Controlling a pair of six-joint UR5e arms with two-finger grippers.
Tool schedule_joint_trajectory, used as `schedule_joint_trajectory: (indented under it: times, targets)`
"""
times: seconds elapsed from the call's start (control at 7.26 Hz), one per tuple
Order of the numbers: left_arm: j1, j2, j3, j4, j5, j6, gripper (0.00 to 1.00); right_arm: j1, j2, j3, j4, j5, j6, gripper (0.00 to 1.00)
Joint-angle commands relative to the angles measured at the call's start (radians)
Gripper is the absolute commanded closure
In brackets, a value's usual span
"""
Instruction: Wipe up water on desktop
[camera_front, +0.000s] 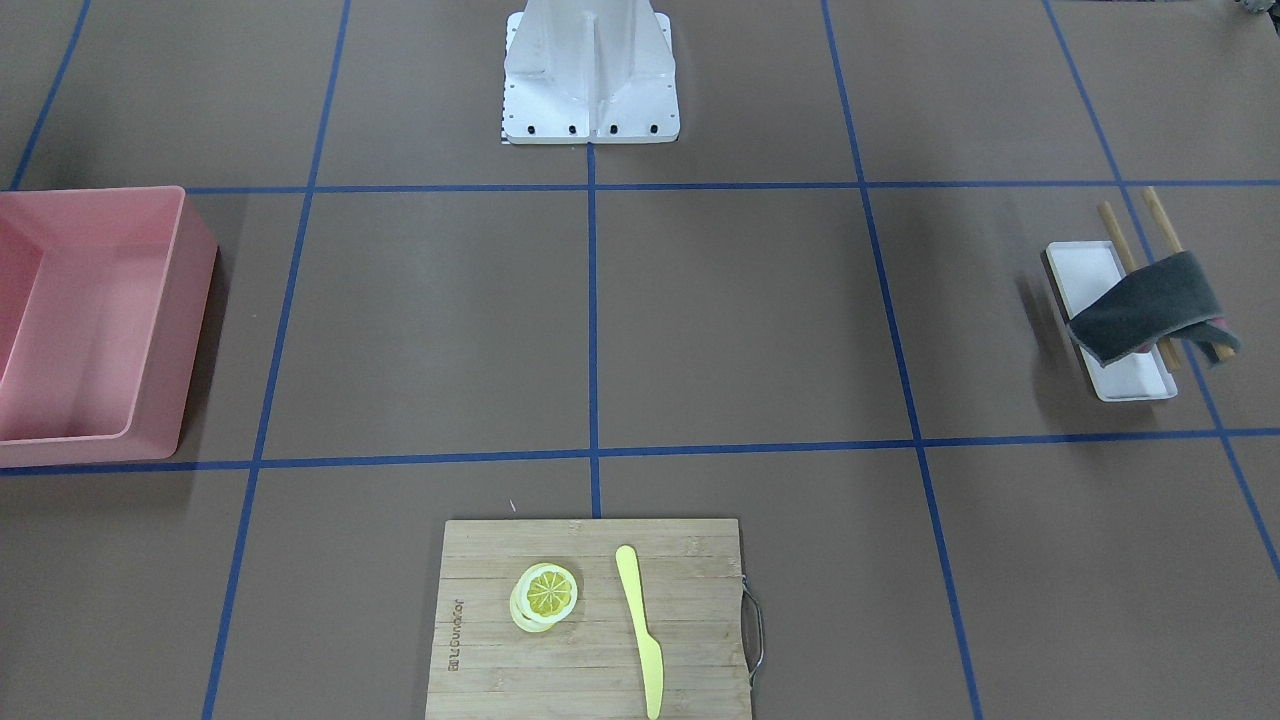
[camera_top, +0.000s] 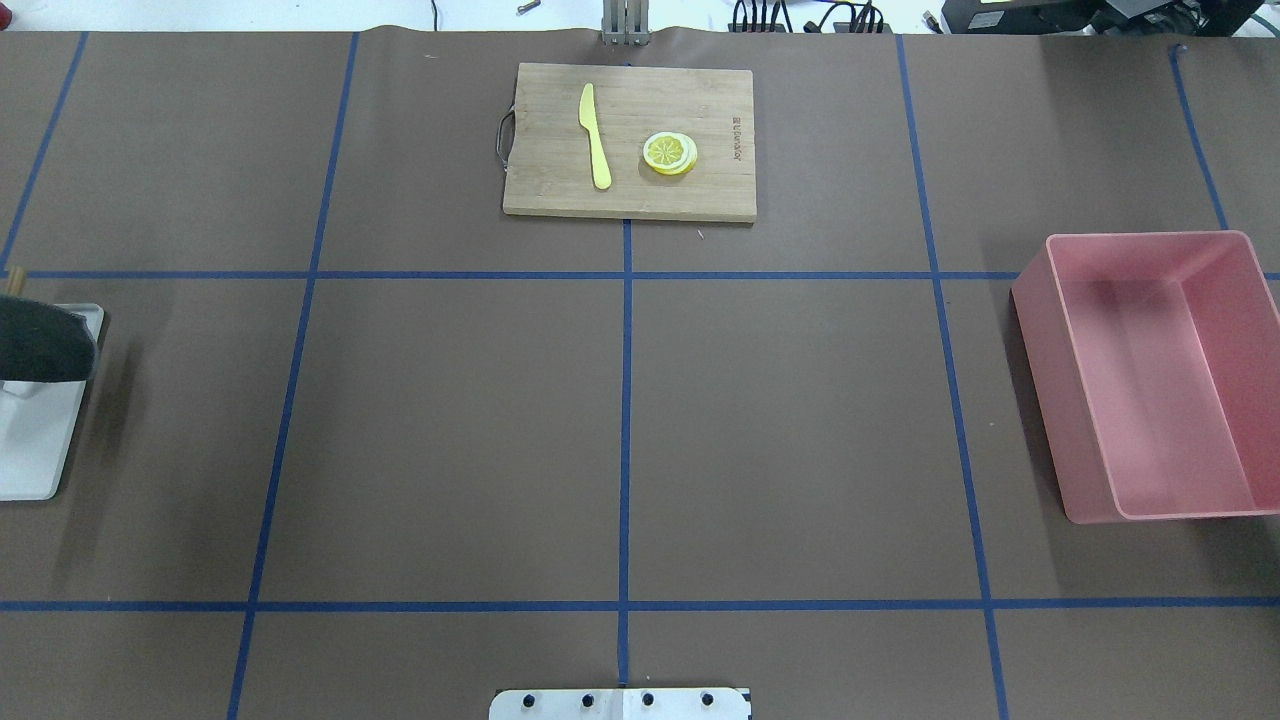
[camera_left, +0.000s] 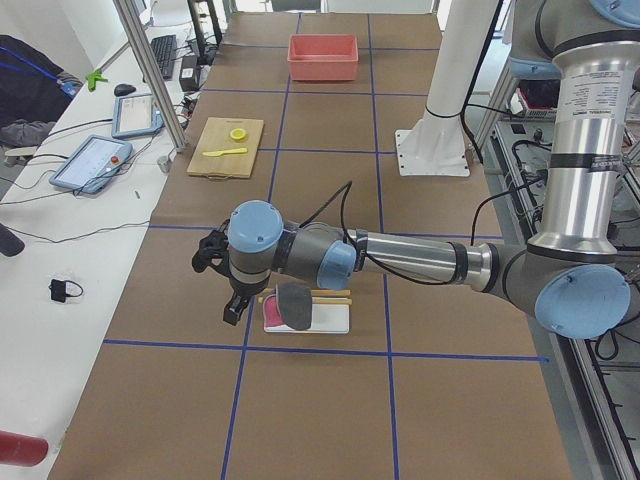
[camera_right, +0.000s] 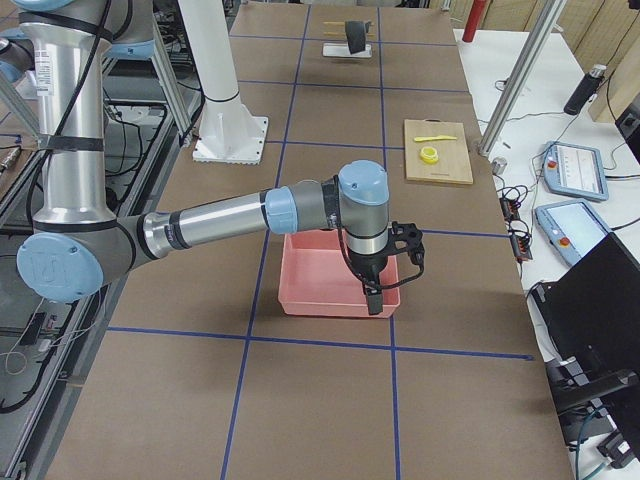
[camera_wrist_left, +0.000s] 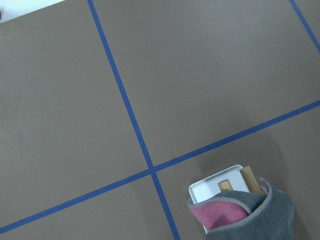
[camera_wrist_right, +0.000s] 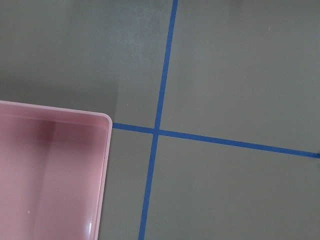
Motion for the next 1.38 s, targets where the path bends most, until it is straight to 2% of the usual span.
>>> schedule_joint_trajectory:
  times: [0.0,0.28,0.41,0.83,0.96,1.1,1.24]
  targets:
    - [0.077,0.080,0.009,-0.198,0.009,-0.292,0.02,0.000,-0.009,0.001,0.000,0.000,-0.001,0.00]
    - [0.168,0.111,0.012,-0.341,0.021,-0.530,0.02,0.000,-0.011,0.000,0.000,0.000,-0.001,0.00]
    - [0.229,0.122,0.013,-0.391,0.093,-0.593,0.03,0.000,-0.015,0.001,0.000,0.002,-0.001,0.00]
    - [0.305,0.122,0.091,-0.516,0.119,-0.666,0.11,0.000,-0.015,0.003,0.002,0.000,-0.001,0.00]
    - [0.305,0.115,0.122,-0.555,0.119,-0.665,0.18,0.000,-0.015,0.003,0.002,0.000,-0.001,0.00]
    - [0.305,0.110,0.124,-0.558,0.119,-0.665,0.29,0.000,-0.015,0.004,0.002,0.000,-0.002,0.00]
    - [0.305,0.105,0.122,-0.558,0.119,-0.666,0.48,0.000,-0.015,0.004,0.002,0.000,-0.001,0.00]
